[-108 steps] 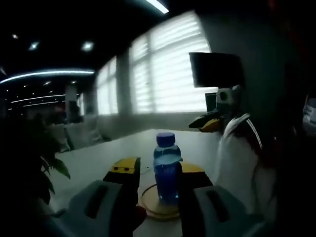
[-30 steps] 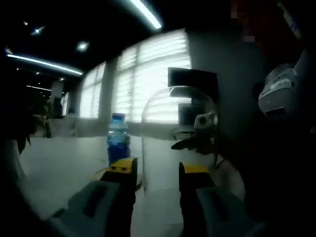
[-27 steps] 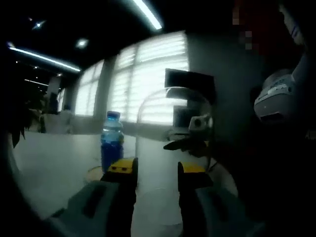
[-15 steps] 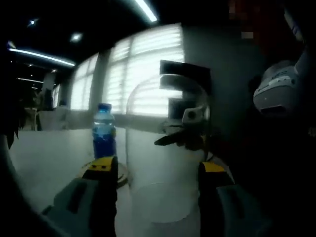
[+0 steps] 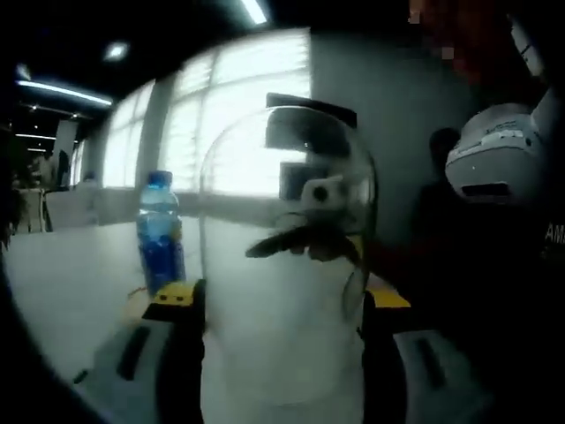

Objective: Open the cover put in the Mizone put the cover back on

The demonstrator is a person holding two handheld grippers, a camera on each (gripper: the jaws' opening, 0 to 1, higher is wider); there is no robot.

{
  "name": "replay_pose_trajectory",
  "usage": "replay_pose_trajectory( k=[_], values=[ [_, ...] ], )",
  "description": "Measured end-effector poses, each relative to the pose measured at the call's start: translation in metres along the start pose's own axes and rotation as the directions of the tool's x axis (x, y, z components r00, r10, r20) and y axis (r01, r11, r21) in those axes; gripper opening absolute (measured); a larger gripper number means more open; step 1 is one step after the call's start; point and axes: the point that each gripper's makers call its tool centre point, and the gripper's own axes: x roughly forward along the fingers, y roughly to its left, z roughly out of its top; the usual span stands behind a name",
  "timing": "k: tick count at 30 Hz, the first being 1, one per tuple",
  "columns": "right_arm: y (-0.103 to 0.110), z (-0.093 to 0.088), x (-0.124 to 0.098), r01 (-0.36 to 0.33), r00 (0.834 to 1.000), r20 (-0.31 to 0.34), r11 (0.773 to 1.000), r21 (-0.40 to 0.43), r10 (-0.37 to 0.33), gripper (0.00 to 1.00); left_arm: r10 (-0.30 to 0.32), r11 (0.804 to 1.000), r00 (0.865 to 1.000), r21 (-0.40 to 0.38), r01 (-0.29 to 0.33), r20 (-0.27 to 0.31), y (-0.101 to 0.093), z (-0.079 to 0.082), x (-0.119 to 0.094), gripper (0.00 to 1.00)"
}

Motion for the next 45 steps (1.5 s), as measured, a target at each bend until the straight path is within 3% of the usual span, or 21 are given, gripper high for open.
replay_pose_trajectory(
  k=[7, 15, 20, 24, 28, 30, 31, 34, 38, 45],
  values=[
    [0.001, -0.001, 0.003, 0.007, 1.0, 0.006, 1.0, -0.018, -0.007, 0.79, -0.015, 1.0, 1.0, 0.012, 0.015, -0.023, 0.003, -0.004, 0.009, 0.65],
    [-0.001, -0.002, 0.008, -0.03, 0.998, -0.059, 0.999, -0.038, 0.028, 0.81, -0.065, 0.996, 0.995, 0.054, 0.069, -0.08, 0.005, -0.006, 0.023, 0.72],
    [-0.003, -0.002, 0.012, -0.037, 0.999, -0.035, 0.999, -0.039, 0.036, 0.83, -0.092, 0.995, 0.994, 0.041, 0.095, -0.064, 0.008, -0.006, 0.024, 0.74],
    [-0.003, -0.001, 0.013, -0.046, 0.999, -0.01, 0.998, -0.04, 0.045, 0.84, -0.097, 0.995, 0.995, 0.025, 0.097, -0.018, 0.007, -0.005, 0.024, 0.75],
    [-0.002, -0.003, 0.016, -0.074, 0.993, -0.096, 0.996, -0.055, 0.068, 0.85, -0.101, 0.994, 0.994, 0.036, 0.103, -0.05, 0.008, -0.004, 0.026, 0.75],
    [-0.004, -0.003, 0.018, -0.084, 0.991, -0.106, 0.995, -0.054, 0.078, 0.86, -0.106, 0.993, 0.993, 0.035, 0.108, -0.059, 0.008, -0.005, 0.028, 0.75],
    [-0.003, -0.004, 0.018, -0.088, 0.991, -0.101, 0.995, -0.053, 0.083, 0.87, -0.107, 0.993, 0.992, 0.036, 0.109, -0.059, 0.008, -0.005, 0.028, 0.75],
    [-0.002, 0.0, 0.02, -0.086, 0.996, 0.012, 0.995, -0.052, 0.087, 0.88, -0.111, 0.993, 0.994, 0.027, 0.111, 0.0, 0.007, -0.004, 0.027, 0.76],
    [-0.001, -0.001, 0.021, -0.086, 0.996, 0.004, 0.995, -0.051, 0.087, 0.89, -0.104, 0.994, 0.995, 0.029, 0.104, -0.002, 0.005, -0.004, 0.028, 0.76],
    [0.004, 0.0, 0.02, -0.076, 0.995, 0.06, 0.996, -0.047, 0.079, 0.89, -0.094, 0.995, 0.995, 0.03, 0.093, 0.028, 0.002, -0.004, 0.026, 0.77]
  ],
)
